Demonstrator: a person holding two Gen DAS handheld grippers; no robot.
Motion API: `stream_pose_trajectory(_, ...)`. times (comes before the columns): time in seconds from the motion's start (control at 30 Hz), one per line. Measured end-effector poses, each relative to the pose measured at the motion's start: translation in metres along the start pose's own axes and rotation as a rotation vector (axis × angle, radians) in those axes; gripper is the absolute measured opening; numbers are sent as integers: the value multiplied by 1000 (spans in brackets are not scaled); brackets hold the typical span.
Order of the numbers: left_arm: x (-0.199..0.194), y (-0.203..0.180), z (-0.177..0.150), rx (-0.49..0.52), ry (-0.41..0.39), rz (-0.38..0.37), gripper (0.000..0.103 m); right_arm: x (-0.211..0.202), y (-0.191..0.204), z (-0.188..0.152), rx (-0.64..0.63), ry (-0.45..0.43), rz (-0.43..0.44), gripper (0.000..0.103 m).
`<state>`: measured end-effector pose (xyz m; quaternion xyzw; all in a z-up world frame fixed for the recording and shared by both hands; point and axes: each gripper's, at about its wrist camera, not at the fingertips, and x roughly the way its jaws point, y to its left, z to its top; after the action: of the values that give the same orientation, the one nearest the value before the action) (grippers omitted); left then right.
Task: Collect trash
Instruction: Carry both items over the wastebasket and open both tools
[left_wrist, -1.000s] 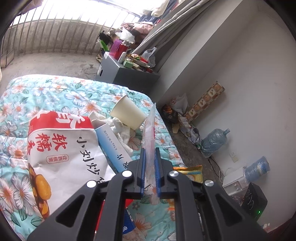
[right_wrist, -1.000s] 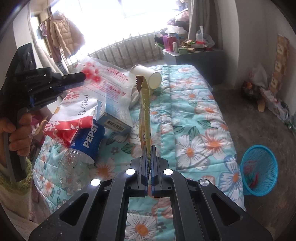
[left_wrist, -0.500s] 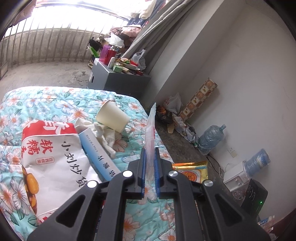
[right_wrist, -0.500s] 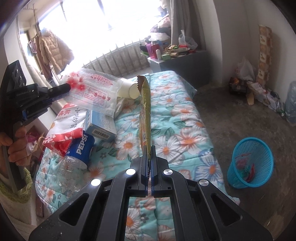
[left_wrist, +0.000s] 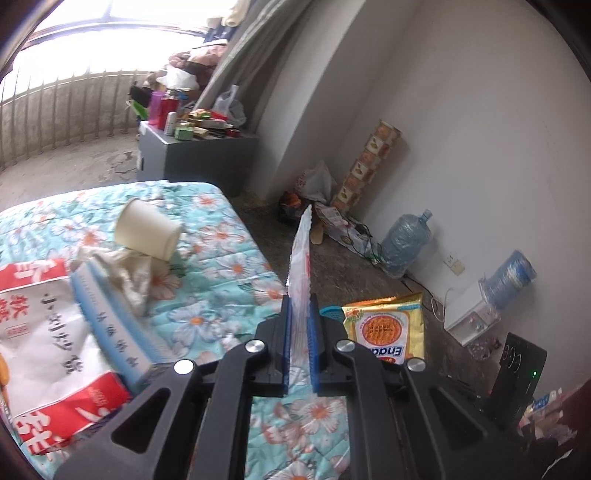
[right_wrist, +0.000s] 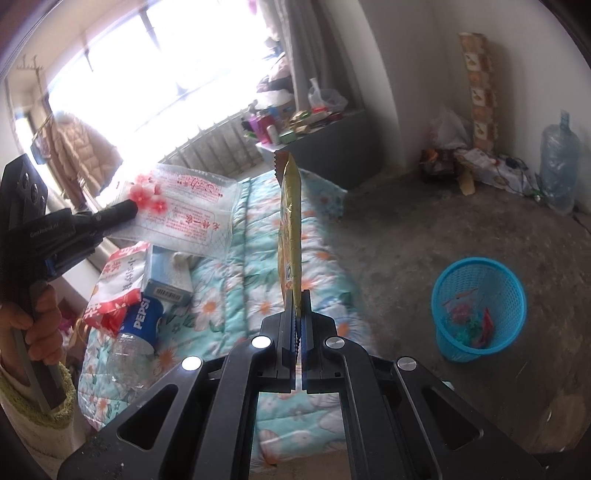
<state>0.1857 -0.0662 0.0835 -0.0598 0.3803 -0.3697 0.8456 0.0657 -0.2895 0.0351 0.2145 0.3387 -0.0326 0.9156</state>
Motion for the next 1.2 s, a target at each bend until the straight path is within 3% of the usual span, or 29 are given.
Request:
stream_pose_trajectory(0.3, 82, -75, 2, 124, 141, -78, 7, -33, -74, 4, 159, -86, -118, 0)
stream_pose_trajectory(0.5, 168, -133, -4, 222, 297, -120, 7, -39, -143, -3, 312, -100, -246, 0)
stream_pose_trajectory(0.7, 274, -174, -22, 277, 485, -125, 8, -8, -216, -15, 511, -34, -289, 0)
stream_pose_trajectory(0.9, 368, -190, -43, 300, 586, -90, 9, 48, -276, -24, 686, 34, -276, 2)
stream_pose_trajectory(0.93, 380, -190, -45, 290, 598, -90, 11, 58, -285, -24, 712, 36, -249, 6)
stream_pose_trajectory(1.0, 409, -187, -51, 258, 645, -69, 35, 76, -306, -32, 761, 59, -217, 20)
stream_pose_trajectory(1.03, 418, -184, -52, 239, 654, -61, 50, 87, -314, -37, 797, 77, -211, 47)
stream_pose_trajectory(1.07, 426, -181, -53, 227, 651, -48, 53, 100, -325, -44, 836, 91, -207, 66)
stream_pose_trajectory(1.13, 432, -179, -53, 243, 637, 2, 54, 114, -338, -58, 888, 138, -278, 65)
stream_pose_trajectory(1.2, 425, -175, -50, 233, 615, 0, 57, 116, -339, -67, 934, 141, -287, 65)
